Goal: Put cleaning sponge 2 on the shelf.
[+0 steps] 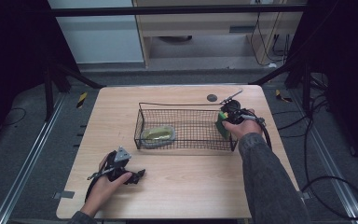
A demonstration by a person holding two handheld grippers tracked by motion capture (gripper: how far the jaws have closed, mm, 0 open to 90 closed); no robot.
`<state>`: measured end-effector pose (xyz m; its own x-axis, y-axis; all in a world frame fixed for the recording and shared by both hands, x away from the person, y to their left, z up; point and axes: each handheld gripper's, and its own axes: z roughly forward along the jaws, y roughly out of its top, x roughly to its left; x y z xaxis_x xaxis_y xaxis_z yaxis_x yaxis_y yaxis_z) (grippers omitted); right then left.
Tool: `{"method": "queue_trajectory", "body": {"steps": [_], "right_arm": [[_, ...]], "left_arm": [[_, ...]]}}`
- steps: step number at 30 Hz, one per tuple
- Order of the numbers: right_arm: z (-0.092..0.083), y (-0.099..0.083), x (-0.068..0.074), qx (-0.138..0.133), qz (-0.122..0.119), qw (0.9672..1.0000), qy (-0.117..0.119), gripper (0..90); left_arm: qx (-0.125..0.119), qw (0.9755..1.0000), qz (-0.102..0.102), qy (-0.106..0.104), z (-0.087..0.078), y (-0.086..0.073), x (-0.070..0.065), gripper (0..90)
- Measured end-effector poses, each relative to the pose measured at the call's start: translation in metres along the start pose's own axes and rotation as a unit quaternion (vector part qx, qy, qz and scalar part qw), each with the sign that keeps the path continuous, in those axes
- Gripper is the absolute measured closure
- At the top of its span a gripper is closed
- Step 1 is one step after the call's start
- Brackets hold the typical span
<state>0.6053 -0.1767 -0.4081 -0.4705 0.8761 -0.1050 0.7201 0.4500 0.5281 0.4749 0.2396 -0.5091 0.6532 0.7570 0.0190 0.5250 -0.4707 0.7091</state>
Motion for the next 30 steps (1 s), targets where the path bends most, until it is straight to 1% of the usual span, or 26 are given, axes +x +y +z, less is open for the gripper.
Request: {"method": "queue_trajectory", "body": {"steps": [10,16,19,27,30], "right_arm": [[0.002,0.001,0.001,0.001,0.002,1.0000,0.000,63.7],[0.000,0.001,0.002,0.000,0.007,1.0000,0.003,55.7],[-0.002,0.001,0.003,0.000,0.007,1.0000,0.003,53.7],[-0.008,0.002,0.008,-0.012,0.008,0.9998,0.013,52.3],[-0.010,0.002,0.010,-0.013,0.004,0.9998,0.016,53.0]], "left_arm": [[0.000,1.0000,0.000,0.000,0.000,0.000,0.000,0.0],[0.000,1.0000,0.000,0.000,0.000,0.000,0.000,0.0],[0.000,1.0000,0.000,0.000,0.000,0.000,0.000,0.0],[-0.001,1.0000,0.000,0.000,0.000,0.000,0.000,0.0],[-0.001,1.0000,0.000,0.000,0.000,0.000,0.000,0.0]]}}
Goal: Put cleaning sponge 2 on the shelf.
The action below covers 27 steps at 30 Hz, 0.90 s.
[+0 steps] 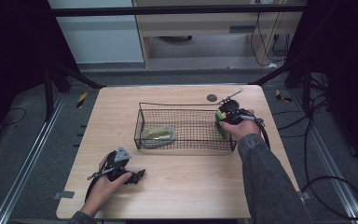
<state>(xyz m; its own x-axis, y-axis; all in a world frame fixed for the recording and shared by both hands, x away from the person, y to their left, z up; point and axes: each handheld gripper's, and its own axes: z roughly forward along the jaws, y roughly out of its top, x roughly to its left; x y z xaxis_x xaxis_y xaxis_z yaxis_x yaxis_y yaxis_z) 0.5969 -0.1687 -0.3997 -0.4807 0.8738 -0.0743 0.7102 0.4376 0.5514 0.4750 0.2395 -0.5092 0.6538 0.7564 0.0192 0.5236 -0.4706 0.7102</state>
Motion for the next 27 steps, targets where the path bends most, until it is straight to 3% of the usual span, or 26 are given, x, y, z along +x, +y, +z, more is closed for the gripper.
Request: {"method": "queue_trajectory", "body": {"steps": [12,27], "right_arm": [[0.001,-0.003,0.008,0.002,0.002,0.9998,0.018,52.5],[-0.002,-0.008,0.012,-0.007,0.009,0.9994,0.032,35.4]], "left_arm": [[0.000,1.0000,0.000,0.000,0.000,0.000,0.000,0.0],[0.000,1.0000,0.000,-0.001,0.000,0.000,0.000,0.0]]}}
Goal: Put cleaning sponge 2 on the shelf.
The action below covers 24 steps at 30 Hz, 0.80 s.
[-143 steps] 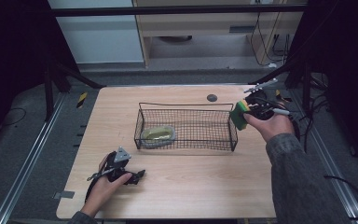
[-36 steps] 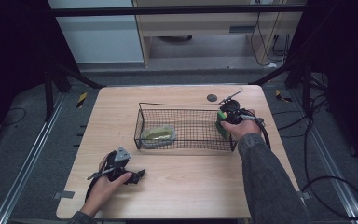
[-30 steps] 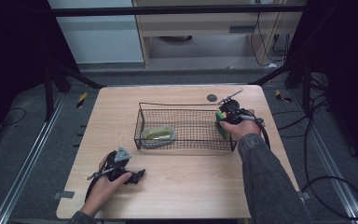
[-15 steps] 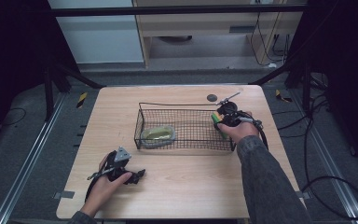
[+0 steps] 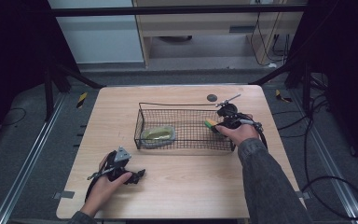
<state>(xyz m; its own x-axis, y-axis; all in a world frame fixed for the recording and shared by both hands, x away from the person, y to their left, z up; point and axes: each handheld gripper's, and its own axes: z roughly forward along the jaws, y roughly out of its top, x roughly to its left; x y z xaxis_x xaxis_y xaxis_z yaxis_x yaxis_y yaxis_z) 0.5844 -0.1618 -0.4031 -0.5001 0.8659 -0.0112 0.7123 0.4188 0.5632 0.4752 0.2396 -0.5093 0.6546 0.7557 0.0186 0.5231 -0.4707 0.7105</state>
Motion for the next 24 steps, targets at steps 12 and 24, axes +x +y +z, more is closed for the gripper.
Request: {"method": "queue_trajectory", "body": {"steps": [12,24], "right_arm": [[-0.007,-0.001,0.004,-0.014,-0.004,0.9999,-0.002,21.9],[-0.016,-0.006,-0.005,-0.044,0.013,0.9988,-0.017,7.1]], "left_arm": [[0.000,1.0000,0.000,0.000,0.000,0.000,0.000,0.0],[0.000,1.0000,-0.001,0.000,0.000,0.000,0.000,0.0]]}}
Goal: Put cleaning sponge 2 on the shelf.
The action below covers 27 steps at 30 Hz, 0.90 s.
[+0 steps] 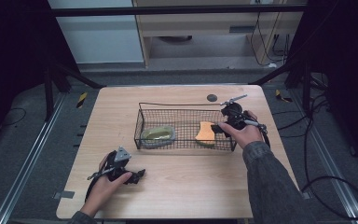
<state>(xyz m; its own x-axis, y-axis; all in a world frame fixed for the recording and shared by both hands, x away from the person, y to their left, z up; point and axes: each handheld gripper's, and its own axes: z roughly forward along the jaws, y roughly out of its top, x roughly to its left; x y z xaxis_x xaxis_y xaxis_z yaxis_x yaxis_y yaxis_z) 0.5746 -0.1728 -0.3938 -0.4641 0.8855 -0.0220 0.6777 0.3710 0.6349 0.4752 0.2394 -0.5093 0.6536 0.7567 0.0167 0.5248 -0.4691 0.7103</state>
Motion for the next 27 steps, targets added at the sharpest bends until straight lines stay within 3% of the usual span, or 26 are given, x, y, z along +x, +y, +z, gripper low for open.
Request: {"method": "queue_trajectory", "body": {"steps": [15,22,27], "right_arm": [[-0.030,-0.026,-0.022,-0.035,0.024,0.9988,-0.025,8.9],[-0.043,-0.043,-0.034,-0.053,0.039,0.9978,-0.013,9.6],[-0.051,-0.058,-0.041,-0.059,0.039,0.9973,-0.021,9.2]], "left_arm": [[0.001,1.0000,0.001,0.000,0.000,0.000,0.000,0.0],[0.001,1.0000,0.001,0.001,0.000,0.000,0.000,0.0],[0.001,1.0000,0.001,0.001,0.000,0.000,0.000,0.0]]}}
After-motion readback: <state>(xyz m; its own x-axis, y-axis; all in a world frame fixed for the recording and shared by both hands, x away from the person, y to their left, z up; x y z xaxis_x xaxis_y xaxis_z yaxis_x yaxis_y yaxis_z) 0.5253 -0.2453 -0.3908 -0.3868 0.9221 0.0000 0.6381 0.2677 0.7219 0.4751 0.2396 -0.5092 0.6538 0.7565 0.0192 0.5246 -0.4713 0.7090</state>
